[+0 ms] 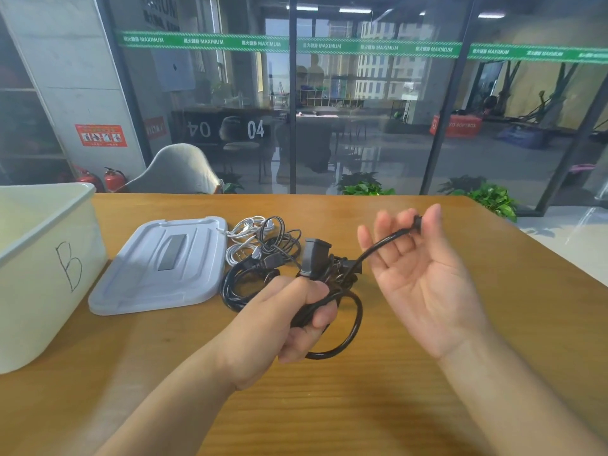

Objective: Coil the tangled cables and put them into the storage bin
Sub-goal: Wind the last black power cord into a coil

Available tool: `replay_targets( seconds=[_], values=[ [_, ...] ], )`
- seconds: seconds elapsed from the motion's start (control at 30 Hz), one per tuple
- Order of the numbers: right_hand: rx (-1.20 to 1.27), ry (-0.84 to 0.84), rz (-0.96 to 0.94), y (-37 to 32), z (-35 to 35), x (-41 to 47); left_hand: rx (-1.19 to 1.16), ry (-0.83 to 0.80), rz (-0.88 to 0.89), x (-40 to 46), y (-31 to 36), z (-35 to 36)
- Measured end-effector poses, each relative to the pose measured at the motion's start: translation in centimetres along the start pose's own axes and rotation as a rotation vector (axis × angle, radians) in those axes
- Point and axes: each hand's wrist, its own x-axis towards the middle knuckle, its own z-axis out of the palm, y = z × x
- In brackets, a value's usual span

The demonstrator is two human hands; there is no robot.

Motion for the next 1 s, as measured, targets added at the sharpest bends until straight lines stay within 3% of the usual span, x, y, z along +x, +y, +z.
replay_targets(
  seconds=[0.07,0.13,0.2,0.27,0.4,0.53,0.63,0.77,1.0],
  values=[
    [-0.172,0.056,-0.008,-0.1,0.0,-0.1,0.045,0.007,-0.008,0.0,-0.1,0.0],
    [-0.55,0.103,-0.117,0.4,0.0,-0.5,0.048,0.003,-0.009,0.0,-0.1,0.2],
    [-0.83,0.073,-0.287,1.8,0.3,-1.0,0.044,-0.008,0.002,0.0,-0.1,0.3],
    [-0.939,0.01,-0.405,3.7,0.5,-1.7,0.039,-0.027,0.015,0.0,-0.1,0.4],
    [-0.911,-0.078,-0.412,6.0,0.3,-2.3,-0.016,-0.083,0.028,-0.1,-0.1,0.4],
    [-0.985,-0.007,-0.518,6.1,-0.3,-1.5,-0.056,-0.064,0.03,0.1,-0.5,0.4],
    [-1.044,0.035,-0.561,6.1,-0.1,-1.2,-0.07,0.1,0.035,0.4,-0.8,1.0],
    [-1.01,0.07,-0.454,6.4,0.2,-1.1,-0.158,0.338,0.06,0.7,-0.6,1.5],
    [-0.961,0.09,-0.393,6.7,0.1,-1.7,0.017,0.372,0.237,1.1,-0.4,1.6]
  ],
)
